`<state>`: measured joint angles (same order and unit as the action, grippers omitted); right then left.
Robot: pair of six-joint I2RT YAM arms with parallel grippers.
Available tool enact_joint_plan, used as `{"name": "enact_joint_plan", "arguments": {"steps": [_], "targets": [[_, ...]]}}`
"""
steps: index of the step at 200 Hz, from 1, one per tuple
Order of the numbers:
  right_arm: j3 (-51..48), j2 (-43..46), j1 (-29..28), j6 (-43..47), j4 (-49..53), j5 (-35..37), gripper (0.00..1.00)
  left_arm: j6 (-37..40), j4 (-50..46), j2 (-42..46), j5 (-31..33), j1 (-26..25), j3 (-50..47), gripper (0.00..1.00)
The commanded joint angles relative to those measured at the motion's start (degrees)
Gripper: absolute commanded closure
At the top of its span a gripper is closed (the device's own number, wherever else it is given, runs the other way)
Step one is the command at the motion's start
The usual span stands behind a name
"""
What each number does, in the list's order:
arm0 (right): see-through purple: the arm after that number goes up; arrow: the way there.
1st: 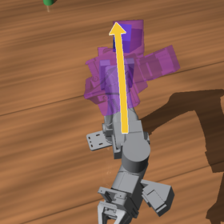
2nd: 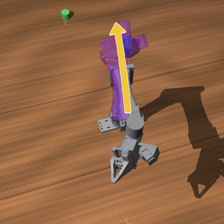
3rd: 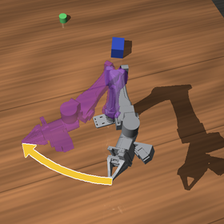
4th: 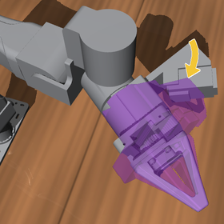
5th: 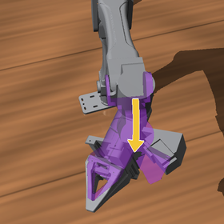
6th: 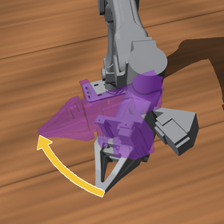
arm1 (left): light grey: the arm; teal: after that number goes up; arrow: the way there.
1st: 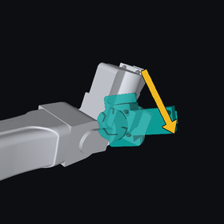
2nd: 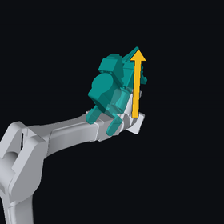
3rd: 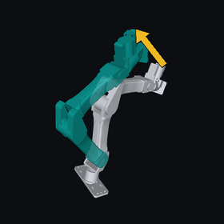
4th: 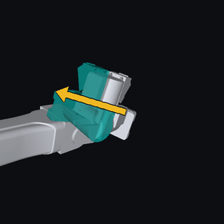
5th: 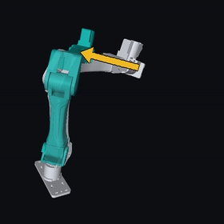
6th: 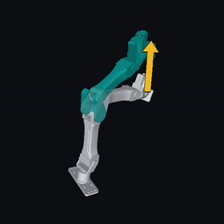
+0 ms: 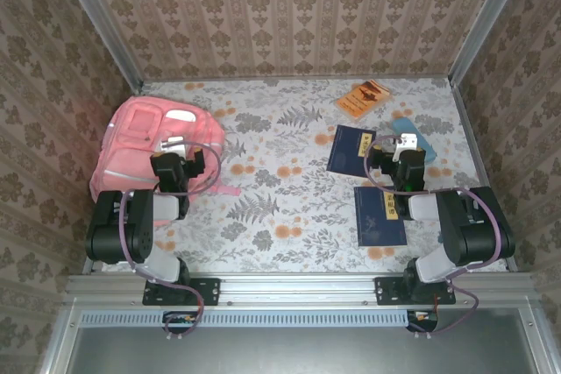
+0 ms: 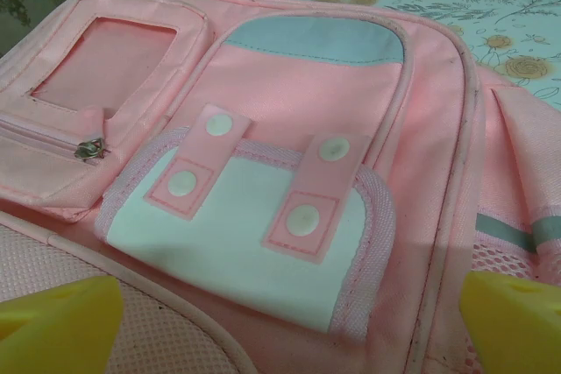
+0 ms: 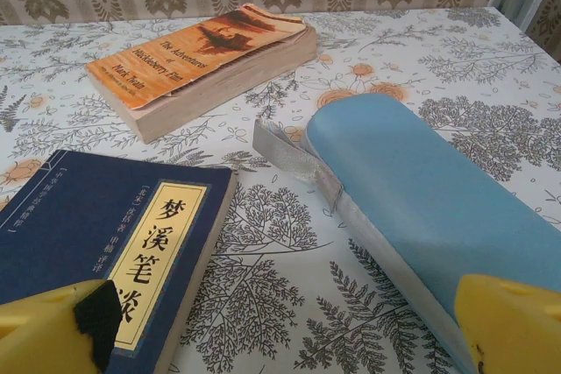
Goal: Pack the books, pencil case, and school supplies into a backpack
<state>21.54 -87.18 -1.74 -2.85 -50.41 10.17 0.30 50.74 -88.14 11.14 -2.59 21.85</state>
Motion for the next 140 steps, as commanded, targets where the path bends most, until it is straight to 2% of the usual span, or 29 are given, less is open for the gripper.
{"name": "enact_joint_plan", "arguments": {"steps": [1, 140], "targets": [[0.8, -0.4, 0.1, -0.6, -0.4, -0.4, 0.00, 0.9, 0.2, 0.1, -0.5, 0.0, 0.3, 0.00], [0.8, -0.4, 0.1, -0.6, -0.4, -0.4, 0.00, 0.8, 0.2, 0.1, -0.8, 0.2, 0.3, 0.00]]}}
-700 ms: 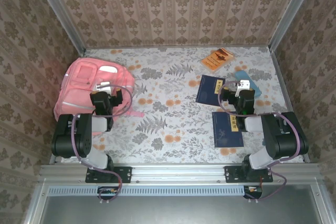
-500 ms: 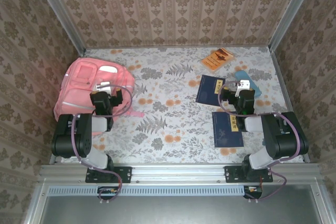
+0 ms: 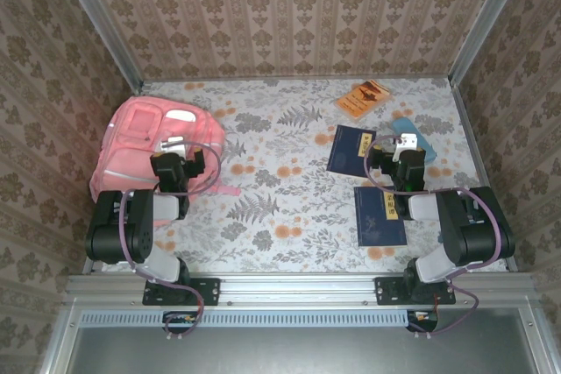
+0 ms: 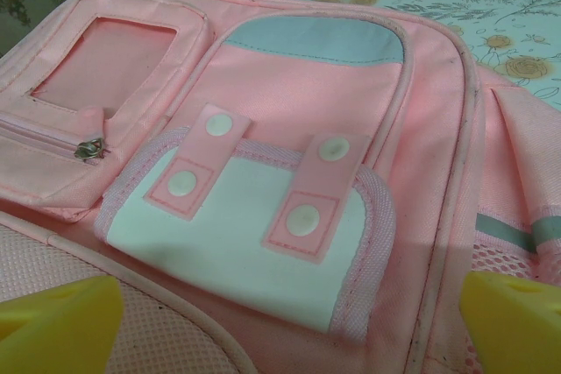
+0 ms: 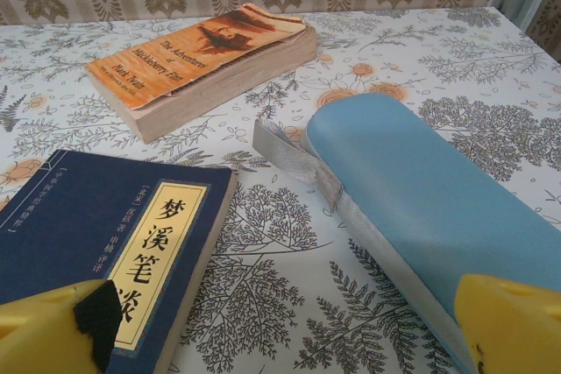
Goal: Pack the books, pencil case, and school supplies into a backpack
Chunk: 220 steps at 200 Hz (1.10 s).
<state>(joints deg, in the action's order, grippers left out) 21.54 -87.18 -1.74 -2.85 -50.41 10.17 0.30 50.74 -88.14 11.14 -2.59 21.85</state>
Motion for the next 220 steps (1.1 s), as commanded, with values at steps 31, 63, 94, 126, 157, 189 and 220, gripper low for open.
{"name": "enact_joint_plan", "arguments": {"steps": [31, 63, 94, 126, 157, 189, 220], "targets": [[0.3, 5.2, 0.2, -0.2, 3.0, -0.4, 0.00, 0.9, 0.7, 1.8, 0.5, -0.1, -0.5, 0.00], [2.0, 18.0, 0.1, -2.2, 14.7, 2.3, 0.00, 0.4, -10.4, 11.4, 2.1, -0.5, 1.0, 0.00], [9.8, 27.1, -0.3, -10.8, 35.9, 5.0, 0.00, -3.9, -30.7, 22.3, 1.7, -1.1, 7.0, 0.00], [22.1, 26.9, -0.3, -25.0, 61.5, 2.8, 0.00, -13.1, -50.4, 28.5, -0.7, -1.3, 15.7, 0.00], [26.7, 22.6, -0.4, -29.4, 67.5, -12.7, 0.00, -18.0, -64.1, 25.8, -0.6, -0.9, 23.8, 0.00], [28.7, 18.1, -4.6, -30.2, 68.6, -20.6, 0.01, -24.5, -72.1, 20.0, -0.2, 2.3, 26.6, 0.00], [29.3, 14.9, -11.7, -30.9, 66.9, -22.3, 0.00, -30.1, -70.7, 16.9, -9.8, 8.7, 24.3, 0.00]]}}
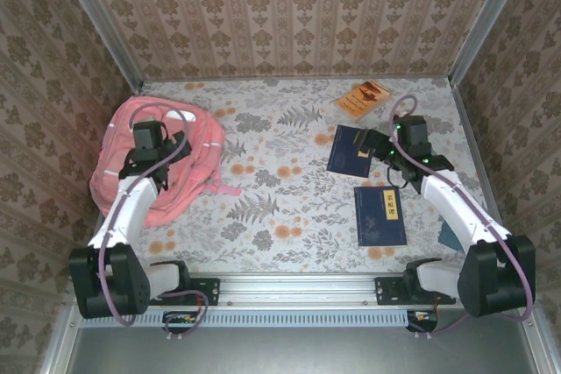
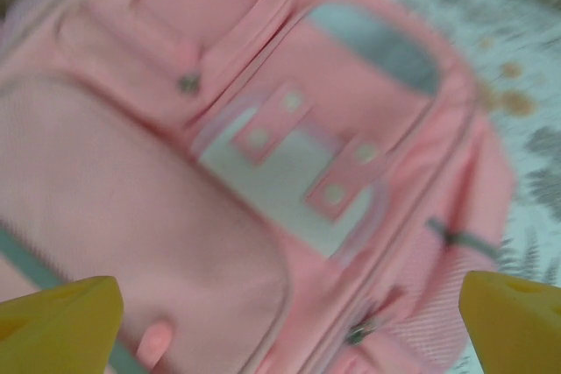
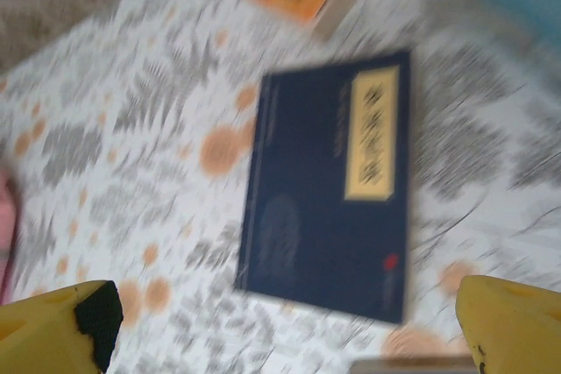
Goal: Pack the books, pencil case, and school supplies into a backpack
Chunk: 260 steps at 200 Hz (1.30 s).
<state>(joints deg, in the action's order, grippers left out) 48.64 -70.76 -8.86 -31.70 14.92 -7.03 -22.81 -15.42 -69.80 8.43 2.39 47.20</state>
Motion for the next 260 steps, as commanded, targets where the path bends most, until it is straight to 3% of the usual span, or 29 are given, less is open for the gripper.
{"name": "enact_joint_plan", "arguments": {"steps": [1, 48, 93, 126, 192, 221, 260], "targets": [[2.3, -1.6, -4.8, -2.0, 1.6, -5.1, 0.01, -7.2, -4.5, -1.4, -7.3, 3.8, -1.1, 0.00], [4.1, -8.5, -14.3, -4.3, -1.9, -6.1, 0.00, -6.4, -3.1, -10.0, -14.2, 5.6, 1.4, 0.00], [6.6, -15.8, -19.4, -6.5, -2.2, -5.6, 0.00, -6.9, -1.7, -17.3, -19.3, 3.2, 2.9, 0.04], [7.1, -17.1, -20.1, -7.6, -0.8, -3.6, 0.00, -9.6, -1.0, -20.8, -20.1, -6.3, 3.3, 0.06], [6.7, -13.4, -20.1, -7.5, 4.9, 4.6, 0.00, -17.8, -0.4, -30.1, -19.2, -33.6, 11.1, 0.08], [5.9, -10.6, -19.5, -7.2, 6.9, 7.6, 0.00, -16.8, -4.4, -28.6, -20.0, -37.1, 16.7, 0.08], [6.6, -11.7, -18.6, -5.7, 4.8, 3.4, 0.02, -12.4, -12.8, -20.4, -18.1, -34.6, 20.2, 0.07]]}}
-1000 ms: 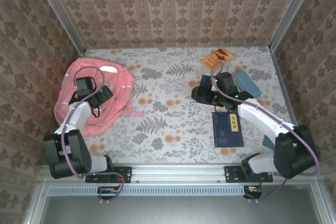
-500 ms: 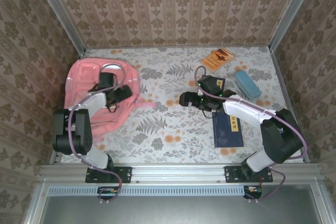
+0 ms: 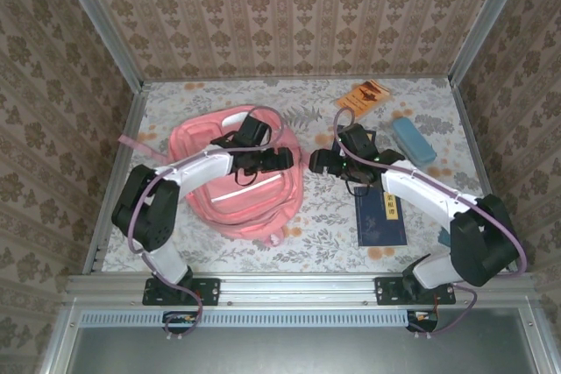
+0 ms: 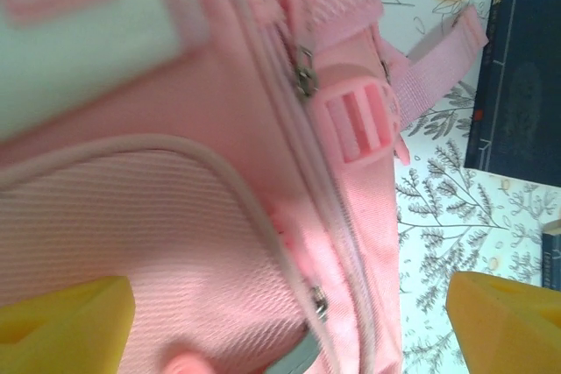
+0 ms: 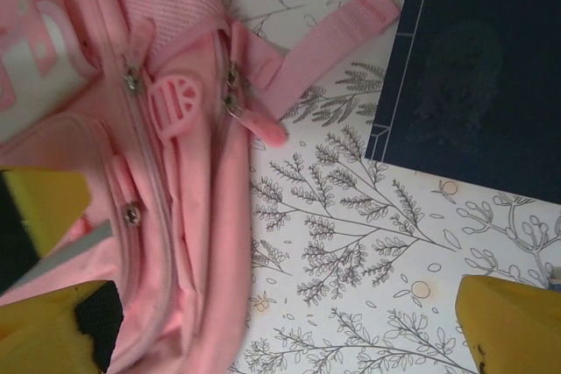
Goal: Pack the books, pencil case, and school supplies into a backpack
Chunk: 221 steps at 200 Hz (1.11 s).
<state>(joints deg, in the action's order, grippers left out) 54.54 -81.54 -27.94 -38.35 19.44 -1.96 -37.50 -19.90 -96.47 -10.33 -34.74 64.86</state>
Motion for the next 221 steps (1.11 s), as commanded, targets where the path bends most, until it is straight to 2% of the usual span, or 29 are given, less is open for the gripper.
{"name": "enact_joint_plan", "arguments": {"steps": [1, 27, 56, 95, 132, 144, 173, 221], "targets": [[0.8, -1.1, 0.4, 1.0, 0.2, -1.8, 0.02, 2.4, -8.5, 6.5, 0.7, 2.7, 2.6, 0.07], [8.3, -9.4, -0.2, 2.6, 1.1, -8.3, 0.09, 2.6, -11.7, 11.2, 4.7, 7.6, -1.5, 0.15], [18.6, -19.4, -1.3, 3.7, 4.7, -8.2, 0.15, 1.5, -11.2, 14.5, 5.0, 13.3, -7.0, 0.29], [29.0, -29.9, -1.5, 4.8, 7.5, -8.7, 0.22, -0.9, -9.6, 12.1, 4.9, 13.8, -10.9, 0.45], [36.2, -37.5, -1.5, 3.9, 11.1, -6.1, 0.32, -1.5, -7.1, 6.3, 4.5, 13.0, -11.4, 0.50], [36.8, -38.8, -1.5, 2.8, 13.7, -4.5, 0.33, -0.6, -6.3, 4.2, 3.9, 12.2, -10.5, 0.54], [33.6, -38.6, -1.4, 0.4, 14.7, -1.4, 0.35, 2.0, -4.4, -1.3, 2.6, 11.3, -7.8, 0.55], [20.6, -31.0, -1.4, -3.6, 11.9, 1.2, 0.40, 8.3, -5.3, -7.7, 1.5, 11.5, -0.2, 0.51]]}}
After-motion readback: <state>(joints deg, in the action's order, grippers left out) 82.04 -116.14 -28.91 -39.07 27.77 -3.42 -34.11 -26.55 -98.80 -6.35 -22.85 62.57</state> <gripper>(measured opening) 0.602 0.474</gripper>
